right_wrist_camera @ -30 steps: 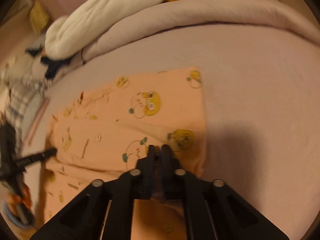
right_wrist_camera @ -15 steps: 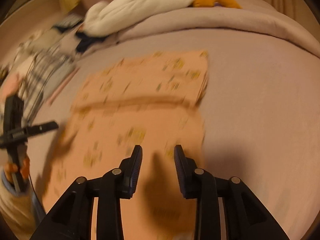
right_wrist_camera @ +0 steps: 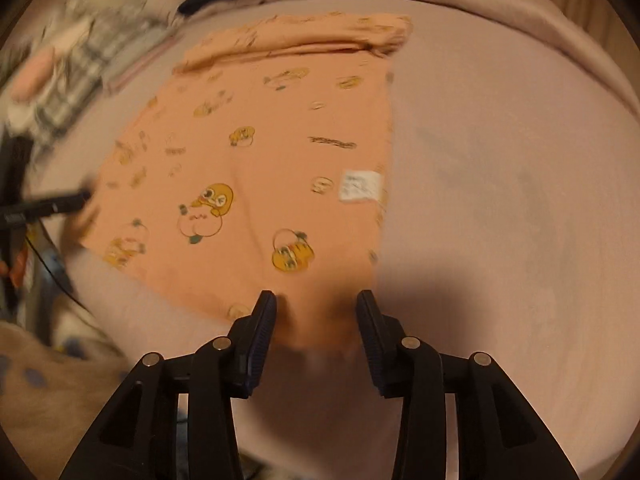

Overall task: Fold small clothes
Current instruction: 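Move both grippers to the shirt's hem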

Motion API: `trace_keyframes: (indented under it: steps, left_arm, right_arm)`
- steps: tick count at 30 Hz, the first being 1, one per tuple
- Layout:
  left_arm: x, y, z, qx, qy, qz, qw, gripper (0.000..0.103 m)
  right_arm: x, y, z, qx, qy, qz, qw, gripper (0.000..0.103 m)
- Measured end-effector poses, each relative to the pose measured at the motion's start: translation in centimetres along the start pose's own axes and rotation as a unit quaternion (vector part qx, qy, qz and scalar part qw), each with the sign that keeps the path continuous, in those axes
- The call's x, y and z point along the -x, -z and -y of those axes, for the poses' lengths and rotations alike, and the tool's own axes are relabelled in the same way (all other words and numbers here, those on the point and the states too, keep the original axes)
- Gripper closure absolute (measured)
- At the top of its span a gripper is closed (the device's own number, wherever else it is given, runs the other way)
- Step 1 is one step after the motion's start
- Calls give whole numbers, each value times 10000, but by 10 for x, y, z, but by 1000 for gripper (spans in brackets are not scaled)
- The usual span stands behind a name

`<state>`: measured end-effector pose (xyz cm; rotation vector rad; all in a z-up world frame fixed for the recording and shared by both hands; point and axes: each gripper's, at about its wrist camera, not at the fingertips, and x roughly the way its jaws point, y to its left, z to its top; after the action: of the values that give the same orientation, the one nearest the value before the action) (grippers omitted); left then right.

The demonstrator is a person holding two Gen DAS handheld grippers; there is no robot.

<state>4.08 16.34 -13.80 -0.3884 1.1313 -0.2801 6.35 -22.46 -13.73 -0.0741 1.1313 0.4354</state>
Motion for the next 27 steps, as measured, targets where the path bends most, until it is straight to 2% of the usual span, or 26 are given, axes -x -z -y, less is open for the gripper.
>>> trace_keyframes:
  steps: [4, 6, 9, 12, 13, 16, 19, 22, 27]
  left_arm:
    - [-5, -6, -16, 542, 289, 33, 9981, 31]
    - [-14, -8, -19, 721, 596, -13, 9956, 31]
    - [-19, -6, -22, 864, 1136, -114, 9897, 31]
    - [-19, -8, -27, 936, 1473, -165, 9845, 30]
    - [-22, -12, -30, 1044, 1664, -171, 9804, 29]
    - [-24, -21, -35, 1213, 1965, -166, 9728, 29]
    - [-32, -35, -29, 1212, 2120, -213, 9695, 29]
    - [-36, -41, -21, 1107, 2095, -258, 9712, 29]
    - [-33, -31, -18, 1013, 2146, -321, 9709, 29]
  right_arm:
    - [3, 0, 38, -923, -341, 231, 9949, 62]
    - [-5, 0, 50, -1298, -624, 220, 9893, 62]
    - [-12, 0, 52, -1352, -1042, 189, 9851, 61]
    - [-12, 1, 52, -1350, -1305, 192, 9820, 56]
    - [-16, -2, 53, -1381, -1487, 200, 9790, 54]
    - [-22, -9, 54, -1479, -1746, 219, 9732, 53]
    - [-24, -21, 57, -1520, -1891, 241, 9698, 53]
    - [-31, -31, 58, -1587, -2011, 268, 9663, 53]
    - [-33, -25, 61, -1700, -2350, 212, 9568, 53]
